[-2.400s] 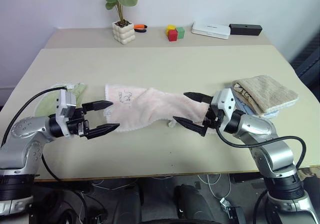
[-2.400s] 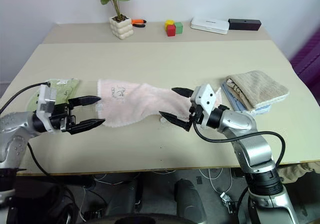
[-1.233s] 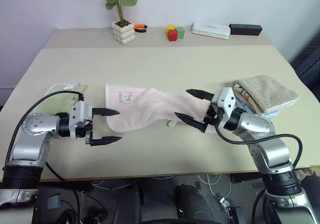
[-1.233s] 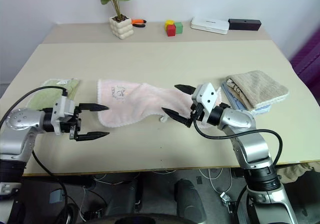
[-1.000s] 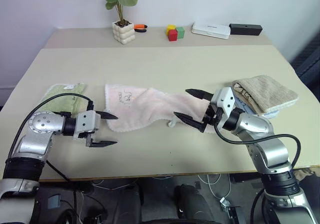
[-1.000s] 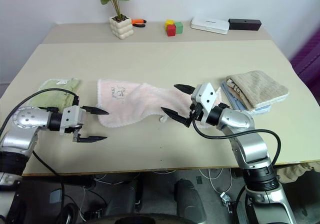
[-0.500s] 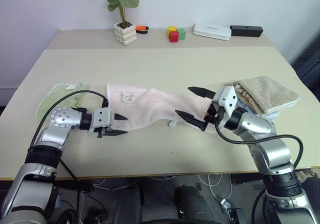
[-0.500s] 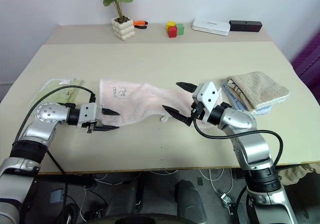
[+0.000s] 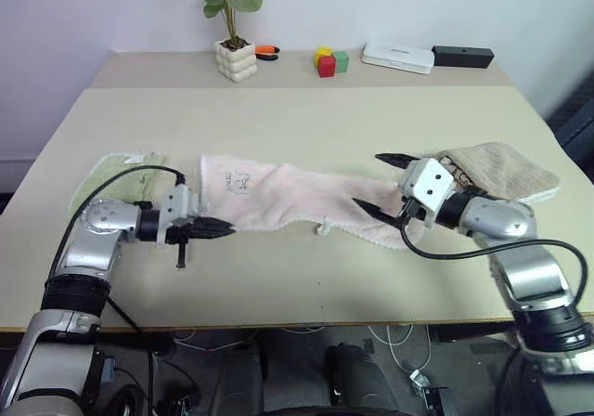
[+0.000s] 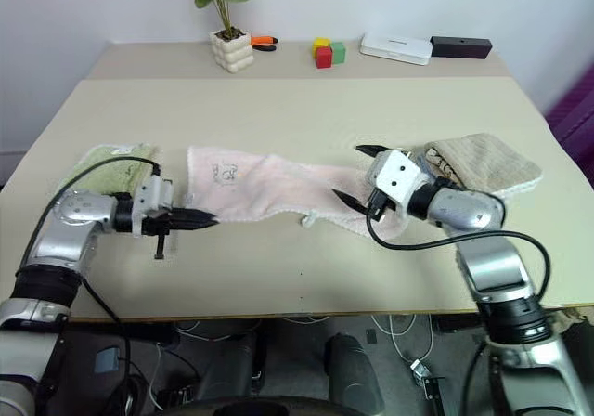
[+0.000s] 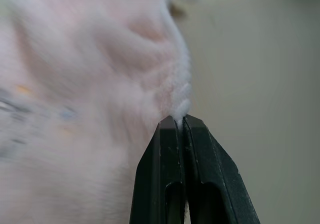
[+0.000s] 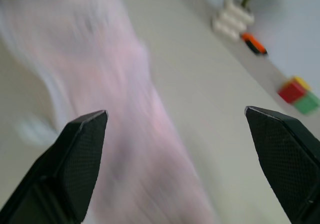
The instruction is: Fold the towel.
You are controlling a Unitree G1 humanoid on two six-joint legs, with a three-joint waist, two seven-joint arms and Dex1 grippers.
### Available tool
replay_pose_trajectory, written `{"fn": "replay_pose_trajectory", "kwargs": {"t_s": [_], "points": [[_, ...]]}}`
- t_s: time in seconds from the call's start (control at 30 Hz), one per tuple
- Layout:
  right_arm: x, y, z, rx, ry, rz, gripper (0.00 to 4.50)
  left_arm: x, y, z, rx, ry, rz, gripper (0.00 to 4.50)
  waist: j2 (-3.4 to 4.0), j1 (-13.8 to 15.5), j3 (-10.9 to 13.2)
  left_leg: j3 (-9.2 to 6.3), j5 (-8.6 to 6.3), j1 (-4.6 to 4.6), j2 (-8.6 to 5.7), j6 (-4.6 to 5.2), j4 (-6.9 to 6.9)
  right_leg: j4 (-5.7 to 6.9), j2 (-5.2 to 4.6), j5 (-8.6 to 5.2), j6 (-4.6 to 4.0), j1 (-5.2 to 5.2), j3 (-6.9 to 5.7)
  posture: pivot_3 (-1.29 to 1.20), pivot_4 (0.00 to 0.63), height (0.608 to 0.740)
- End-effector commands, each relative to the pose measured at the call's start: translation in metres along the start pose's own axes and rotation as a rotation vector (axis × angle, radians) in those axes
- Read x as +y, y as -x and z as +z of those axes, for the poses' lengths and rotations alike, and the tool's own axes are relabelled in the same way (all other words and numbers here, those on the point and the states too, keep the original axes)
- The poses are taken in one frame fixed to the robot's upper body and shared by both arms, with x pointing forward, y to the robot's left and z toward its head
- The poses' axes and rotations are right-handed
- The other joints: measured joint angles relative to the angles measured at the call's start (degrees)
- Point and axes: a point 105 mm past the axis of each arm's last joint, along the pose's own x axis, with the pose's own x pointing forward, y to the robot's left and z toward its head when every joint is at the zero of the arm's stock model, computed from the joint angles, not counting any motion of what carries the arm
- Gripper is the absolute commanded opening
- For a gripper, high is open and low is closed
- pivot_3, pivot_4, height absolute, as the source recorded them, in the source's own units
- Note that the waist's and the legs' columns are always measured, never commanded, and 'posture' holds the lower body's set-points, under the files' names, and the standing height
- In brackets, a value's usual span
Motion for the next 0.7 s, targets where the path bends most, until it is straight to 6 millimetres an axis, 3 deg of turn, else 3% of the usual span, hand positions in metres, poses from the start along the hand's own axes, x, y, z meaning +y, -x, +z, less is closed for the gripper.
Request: {"fn": "replay_pose_trajectory", "kwargs": {"t_s": [0.03,0.13,0.23,0.4,0.7], "points": [[-0.018,0.017,-0.01,0.095,0.2,0.009,4.5,0.013,0.015,0.014,-0.032,-0.039,0.093,0.04,0.0,-0.04,0.0,0.01,0.0,0.0,-0.01,0.0,0.0,-0.01,-0.01,0.0,0.0,-0.01,0.01,0.0,0.15,0.74],[-0.031,0.031,-0.008,0.135,0.3,0.034,4.5,0.013,0.018,0.012,-0.024,-0.051,0.115,0.04,0.02,-0.18,0.01,0.02,0.0,0.0,0.0,0.0,-0.02,0.0,0.0,0.0,0.0,-0.03,0.01,0.0,0.15,0.74],[-0.031,0.038,-0.011,0.172,0.367,0.084,4.5,0.013,0.016,0.015,-0.052,-0.039,0.126,0.04,0.02,-0.32,0.01,0.01,0.0,0.01,0.01,0.0,-0.03,0.0,0.02,0.0,0.01,-0.03,0.01,0.0,0.15,0.74],[-0.032,0.031,-0.021,0.233,0.539,0.139,4.5,0.008,0.014,0.012,-0.059,-0.031,0.133,0.04,0.01,-0.62,0.02,0.02,0.0,0.02,0.02,0.0,-0.03,0.0,0.02,0.0,0.01,-0.04,0.01,0.0,0.15,0.74],[-0.05,0.014,-0.053,0.361,0.905,0.236,4.5,0.0,0.01,0.011,-0.054,-0.042,0.122,0.04,0.03,-1.41,0.04,0.07,0.0,-0.02,0.01,0.0,-0.04,0.02,0.0,0.01,0.02,-0.11,0.05,0.0,0.15,0.74]]}}
